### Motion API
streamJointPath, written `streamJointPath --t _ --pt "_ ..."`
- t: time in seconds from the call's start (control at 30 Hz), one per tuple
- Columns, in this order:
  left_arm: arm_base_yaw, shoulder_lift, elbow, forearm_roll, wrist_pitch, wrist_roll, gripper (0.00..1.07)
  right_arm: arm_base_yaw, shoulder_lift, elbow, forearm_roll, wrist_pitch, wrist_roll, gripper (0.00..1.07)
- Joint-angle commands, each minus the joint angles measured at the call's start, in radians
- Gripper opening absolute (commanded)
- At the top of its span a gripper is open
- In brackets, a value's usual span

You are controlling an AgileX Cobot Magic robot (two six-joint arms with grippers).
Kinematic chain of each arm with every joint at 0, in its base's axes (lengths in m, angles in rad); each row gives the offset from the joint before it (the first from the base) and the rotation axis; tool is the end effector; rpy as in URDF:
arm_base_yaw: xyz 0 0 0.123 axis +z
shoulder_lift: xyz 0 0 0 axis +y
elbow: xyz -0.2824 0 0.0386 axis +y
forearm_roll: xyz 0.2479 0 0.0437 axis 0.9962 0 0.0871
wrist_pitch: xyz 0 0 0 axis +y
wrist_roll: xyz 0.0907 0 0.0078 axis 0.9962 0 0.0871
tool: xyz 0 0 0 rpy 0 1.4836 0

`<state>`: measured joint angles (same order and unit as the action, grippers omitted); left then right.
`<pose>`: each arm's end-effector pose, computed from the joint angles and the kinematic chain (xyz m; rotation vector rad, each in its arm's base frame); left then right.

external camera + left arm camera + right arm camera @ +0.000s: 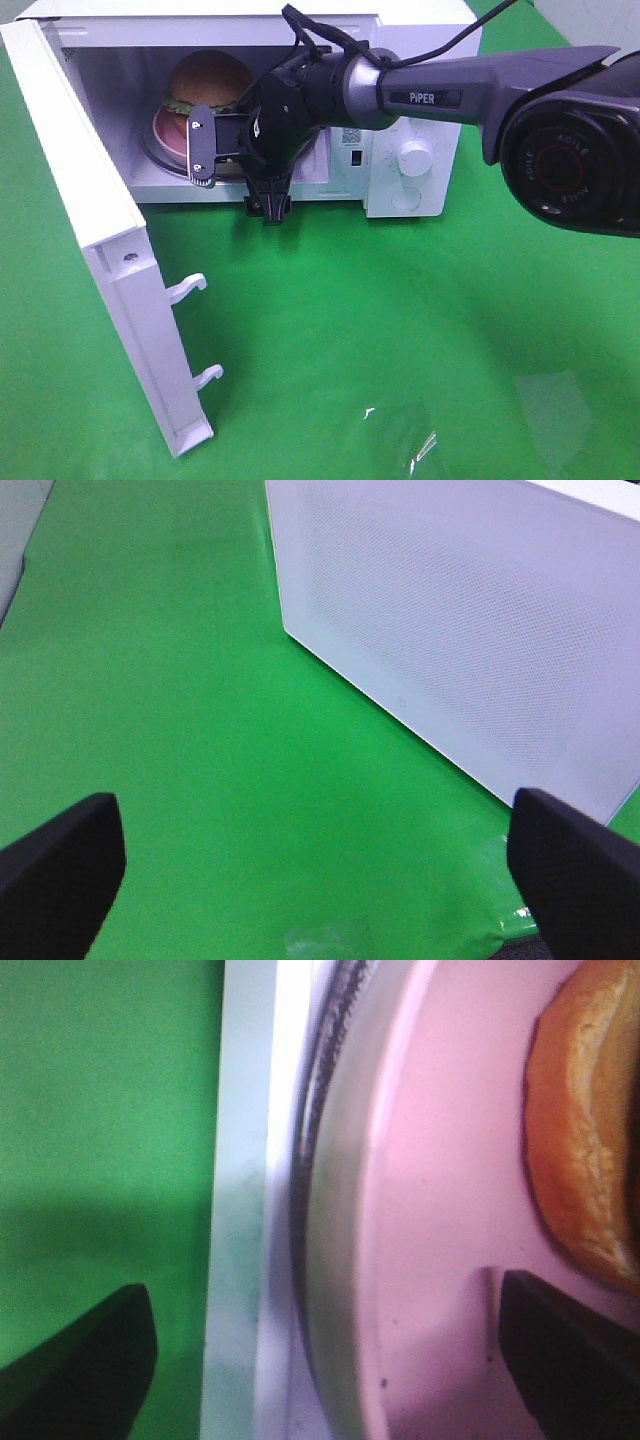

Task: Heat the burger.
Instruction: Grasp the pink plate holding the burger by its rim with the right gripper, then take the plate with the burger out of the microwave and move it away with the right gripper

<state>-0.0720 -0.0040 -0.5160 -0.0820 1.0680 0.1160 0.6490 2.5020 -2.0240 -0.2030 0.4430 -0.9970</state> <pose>-0.0083 -0.0060 0.2812 0.1956 2.0202 -0.0701 0.4439 0.3269 0.1186 -1.8943 1.5094 -0.3499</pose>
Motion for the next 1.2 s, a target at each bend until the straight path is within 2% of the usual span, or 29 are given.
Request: streamJointPath --t 0.03,0.1,0.13,0.17,0.2,0.23,0.27,0.3,0.33,0.37,0.4,0.43,0.47,0.5,0.57,1.2 --pt "0.001 -0.019 -0.001 0.002 0.002 -0.006 0.96 -0.008 0.006 -0.010 0.023 -0.012 -0.004 0.86" --pt "0.001 -0.019 -0.001 0.002 0.002 -0.006 0.96 -0.008 0.006 -0.010 0.030 -0.010 -0.003 0.75" --pt "0.001 -0.019 -0.001 0.002 0.002 -0.006 0.96 -0.008 0.006 -0.010 0.030 -0.010 -0.003 0.75" --pt "0.001 -0.019 -0.001 0.002 0.002 -0.006 0.96 -0.008 0.006 -0.010 0.031 -0.009 -0.002 0.64" --pt "0.001 -0.019 -0.001 0.002 0.002 -0.006 0.96 -0.008 0.006 -0.010 0.031 -0.009 -0.002 0.64" --pt "0.001 -0.019 -0.001 0.002 0.002 -0.006 0.96 -0.008 0.006 -0.010 0.032 -0.003 0.000 0.51" --pt "0.001 -0.019 -0.001 0.002 0.002 -0.006 0.96 -0.008 0.006 -0.010 0.032 -0.003 0.000 0.51" --pt "0.001 -0.019 -0.001 0.002 0.002 -0.006 0.96 -0.007 0.006 -0.010 0.033 0.005 0.001 0.45" --pt "0.001 -0.019 -0.001 0.002 0.002 -0.006 0.96 -0.007 0.002 -0.010 0.048 0.020 0.001 0.31" --pt "0.001 -0.019 -0.001 0.002 0.002 -0.006 0.96 -0.007 0.002 -0.010 0.048 0.020 0.001 0.31" --pt "0.001 -0.019 -0.001 0.002 0.002 -0.006 0.96 -0.007 -0.003 -0.010 0.081 0.027 0.001 0.18" --pt "0.001 -0.019 -0.001 0.002 0.002 -0.006 0.96 -0.007 -0.003 -0.010 0.081 0.027 0.001 0.18" --pt "0.001 -0.019 -0.001 0.002 0.002 -0.006 0.96 -0.007 -0.012 -0.010 0.114 0.050 -0.003 0.07" --pt "0.001 -0.019 -0.001 0.002 0.002 -0.006 0.96 -0.007 -0.012 -0.010 0.114 0.050 -0.003 0.07" --pt "0.001 -0.019 -0.001 0.002 0.002 -0.006 0.96 -0.007 -0.021 -0.010 0.139 0.085 -0.030 0.00" --pt "0.001 -0.019 -0.001 0.002 0.002 -0.006 0.96 -0.006 -0.094 -0.007 0.140 0.211 -0.077 0.00"
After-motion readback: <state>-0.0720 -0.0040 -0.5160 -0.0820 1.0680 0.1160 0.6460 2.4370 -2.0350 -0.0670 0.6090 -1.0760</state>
